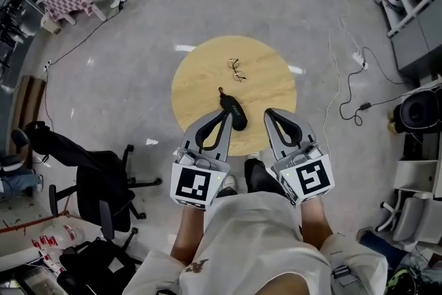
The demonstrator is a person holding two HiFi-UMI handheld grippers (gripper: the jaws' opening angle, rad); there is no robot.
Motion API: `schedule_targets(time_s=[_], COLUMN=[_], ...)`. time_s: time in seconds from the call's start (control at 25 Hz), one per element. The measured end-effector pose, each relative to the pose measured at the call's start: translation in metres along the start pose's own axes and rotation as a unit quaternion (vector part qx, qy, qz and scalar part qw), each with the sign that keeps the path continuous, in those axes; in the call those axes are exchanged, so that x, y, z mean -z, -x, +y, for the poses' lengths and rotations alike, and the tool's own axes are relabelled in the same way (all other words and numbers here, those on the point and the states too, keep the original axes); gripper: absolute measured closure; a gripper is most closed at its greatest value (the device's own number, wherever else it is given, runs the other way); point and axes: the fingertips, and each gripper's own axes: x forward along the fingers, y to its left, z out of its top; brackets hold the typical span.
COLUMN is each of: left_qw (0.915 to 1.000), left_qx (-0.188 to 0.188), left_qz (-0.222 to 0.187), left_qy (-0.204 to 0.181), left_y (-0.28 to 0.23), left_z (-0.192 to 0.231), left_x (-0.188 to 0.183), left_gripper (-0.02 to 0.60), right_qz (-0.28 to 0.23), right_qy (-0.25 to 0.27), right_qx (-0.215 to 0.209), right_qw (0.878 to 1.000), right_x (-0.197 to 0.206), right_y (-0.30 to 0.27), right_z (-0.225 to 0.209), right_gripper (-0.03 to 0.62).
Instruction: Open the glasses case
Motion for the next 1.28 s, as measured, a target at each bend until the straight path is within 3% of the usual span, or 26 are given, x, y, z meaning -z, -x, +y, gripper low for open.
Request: schedule_targets(time_s=[0.52,1.28], left_qw=[0.9984,0.9887], left_qx=[-0.037,-0.113], left_qz=[0.042,0.096], left_qy=[-0.004,0.024], left_y=[-0.068,-0.110], left_z=[0.022,0.050], left_x=[0.040,0.118], left_gripper=[0.555,0.555], right_qz=[0.039,0.108], right_qy=[-0.011,-0.020], right_qx=[-0.031,-0.107], right_qw=[0.999,0.988], right_x=[0.046,0.139], right_y=[-0.054,-0.108], right_z=[-0.057,-0.080], right_gripper=[0.572,0.572])
